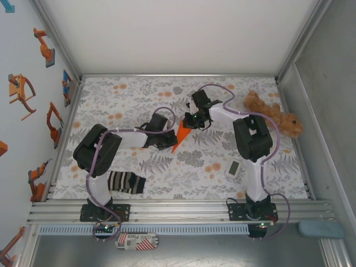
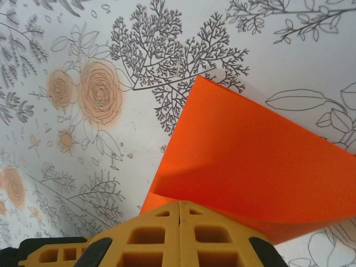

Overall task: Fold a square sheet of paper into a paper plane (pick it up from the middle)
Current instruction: Fold the wing for the fifth time at the center of the table.

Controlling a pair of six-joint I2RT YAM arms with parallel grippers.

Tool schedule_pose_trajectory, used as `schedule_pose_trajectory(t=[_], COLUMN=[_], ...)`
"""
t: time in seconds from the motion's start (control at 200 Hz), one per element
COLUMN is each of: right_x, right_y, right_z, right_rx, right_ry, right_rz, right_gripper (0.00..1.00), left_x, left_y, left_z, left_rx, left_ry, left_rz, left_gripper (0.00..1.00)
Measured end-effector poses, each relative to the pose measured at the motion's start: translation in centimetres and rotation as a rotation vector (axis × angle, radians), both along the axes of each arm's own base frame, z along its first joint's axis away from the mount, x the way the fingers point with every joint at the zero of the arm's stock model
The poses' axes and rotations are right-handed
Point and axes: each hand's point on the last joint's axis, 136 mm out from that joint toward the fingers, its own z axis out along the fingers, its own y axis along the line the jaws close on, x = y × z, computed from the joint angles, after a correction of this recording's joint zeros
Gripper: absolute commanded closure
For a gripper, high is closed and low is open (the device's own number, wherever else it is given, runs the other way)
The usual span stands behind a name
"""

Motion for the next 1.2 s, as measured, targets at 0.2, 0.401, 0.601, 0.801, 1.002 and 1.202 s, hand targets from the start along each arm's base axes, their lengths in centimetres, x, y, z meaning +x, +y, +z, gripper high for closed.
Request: schedule_pose_trajectory(t=[0.2,0.401,0.601,0.801,1.002,1.202], right_x=[-0.1,0.0,0.1,0.1,0.1,0.1], right_y=[0.0,0.0,-0.2,-0.3,-0.3,-0.3], right_z=[-1.1,-2.0,-2.0,-2.1,-2.1,-2.1], right_rx=[-0.014,-0.035,-0.069,-0.091,-0.091,-0.088], right_ry=[0.019,0.047,0.056,0.057,0.072,0.081], right_rz=[0.014,0.019,0.015,0.007,-0.010,-0.023], right_gripper=[0.95,0.95,0.95,0.96,0.97,0.98], left_x=[0.0,-0.1,-0.2,0.7,3.7,4.4], left_y=[0.0,-0.1,-0.1,-1.2,-3.2,-2.6], left_z=[0.0,0.0,0.2,1.7,3.0,0.3], left_rx=[0.000,-0.003,0.004,-0.023,-0.080,-0.064], left_ry=[0.001,0.003,0.013,-0.010,-0.064,-0.016], left_rz=[-0.001,-0.003,-0.018,-0.033,-0.023,0.011], left_gripper=[1.00,1.00,0.95,0.92,0.97,1.00])
